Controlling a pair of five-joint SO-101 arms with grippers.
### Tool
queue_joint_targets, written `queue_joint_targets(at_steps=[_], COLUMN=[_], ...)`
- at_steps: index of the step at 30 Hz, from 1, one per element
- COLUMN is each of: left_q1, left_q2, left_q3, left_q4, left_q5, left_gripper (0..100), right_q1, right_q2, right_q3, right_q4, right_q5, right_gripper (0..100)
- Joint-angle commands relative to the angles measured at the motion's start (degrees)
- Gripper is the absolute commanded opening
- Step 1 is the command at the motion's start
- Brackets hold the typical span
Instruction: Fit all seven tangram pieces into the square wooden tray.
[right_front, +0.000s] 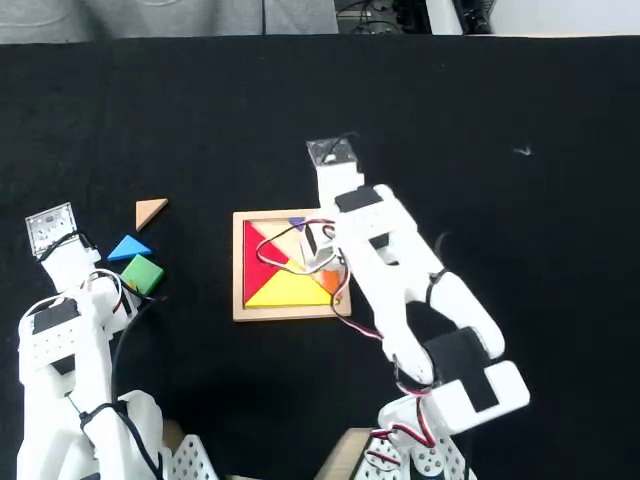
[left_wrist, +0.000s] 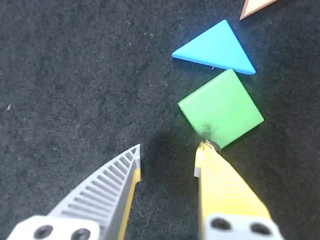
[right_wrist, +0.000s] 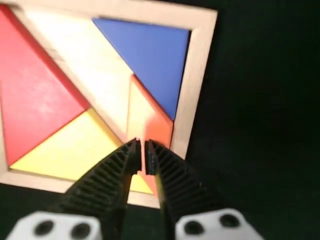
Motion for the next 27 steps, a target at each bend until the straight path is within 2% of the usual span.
queue_joint_targets(at_steps=[1, 8, 15, 17, 19, 22, 25, 27], left_q1=[0.1, 0.1, 0.4, 0.7, 1.2, 2.9, 5.5, 6.8], left_q2=[-0.8, -1.0, -1.1, -1.1, -0.4, 1.4, 7.4, 12.7], left_q3=[-0.3, -0.3, -2.0, -5.5, -11.6, -23.4, -35.5, -42.3], left_q4=[-0.9, -0.9, -0.3, 1.1, 5.0, 15.9, 27.3, 31.3], left_q5=[-0.3, -0.2, -0.4, -3.1, -7.4, -10.2, -16.4, -18.1], left_gripper=[18, 18, 18, 19, 19, 19, 19, 18], right_q1=[-0.4, -0.2, 0.8, 1.7, 2.3, 2.3, 2.2, 2.4], right_q2=[1.8, 1.1, -9.0, -12.2, -14.8, -18.0, -20.4, -22.0], right_q3=[-1.4, -3.5, -0.4, 1.7, 4.4, 8.8, 11.7, 12.9], right_q4=[-0.8, 2.1, 2.5, 1.5, -0.2, -2.9, -5.5, -6.7], right_q5=[0.6, 0.5, 0.6, 0.7, 0.8, 4.3, 8.0, 8.3], right_gripper=[1.1, 1.1, 1.1, 1.1, 1.1, 1.1, 1.1, 1.1])
